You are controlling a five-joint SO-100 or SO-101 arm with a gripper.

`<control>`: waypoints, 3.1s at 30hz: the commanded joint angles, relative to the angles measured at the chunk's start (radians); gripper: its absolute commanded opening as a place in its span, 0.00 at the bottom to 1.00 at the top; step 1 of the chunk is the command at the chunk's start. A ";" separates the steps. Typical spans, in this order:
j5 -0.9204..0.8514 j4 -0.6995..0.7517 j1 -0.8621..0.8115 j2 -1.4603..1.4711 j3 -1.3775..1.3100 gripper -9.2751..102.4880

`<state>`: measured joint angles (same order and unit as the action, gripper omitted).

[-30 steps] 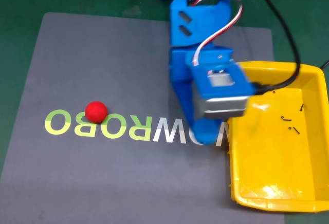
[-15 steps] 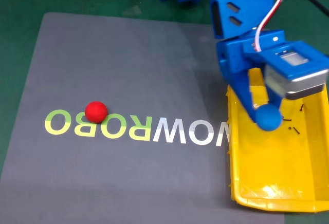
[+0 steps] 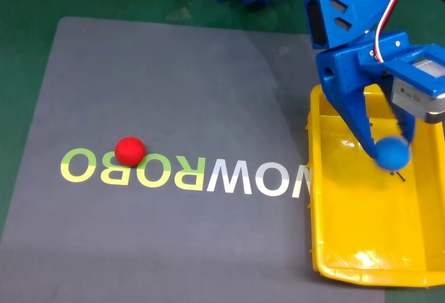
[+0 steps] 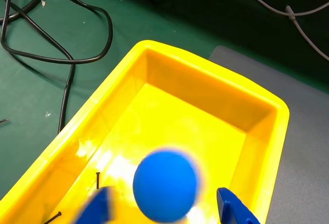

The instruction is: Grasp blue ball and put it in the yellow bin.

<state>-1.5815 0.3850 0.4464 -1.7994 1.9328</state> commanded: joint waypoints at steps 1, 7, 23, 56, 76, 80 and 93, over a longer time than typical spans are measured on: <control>-0.005 -0.005 -0.005 -0.048 -0.009 0.35; -0.008 -0.006 -0.017 -0.046 -0.009 0.37; 0.018 0.101 -0.058 -0.253 0.008 0.29; -0.123 0.225 -0.548 -1.106 0.960 0.08; -0.129 0.502 -0.626 -1.312 1.166 0.08; -0.127 0.617 -0.632 -1.361 1.167 0.08; -0.095 0.923 -0.640 -1.525 1.167 0.08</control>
<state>-1.6874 1.2962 -0.1825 -3.3073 3.0664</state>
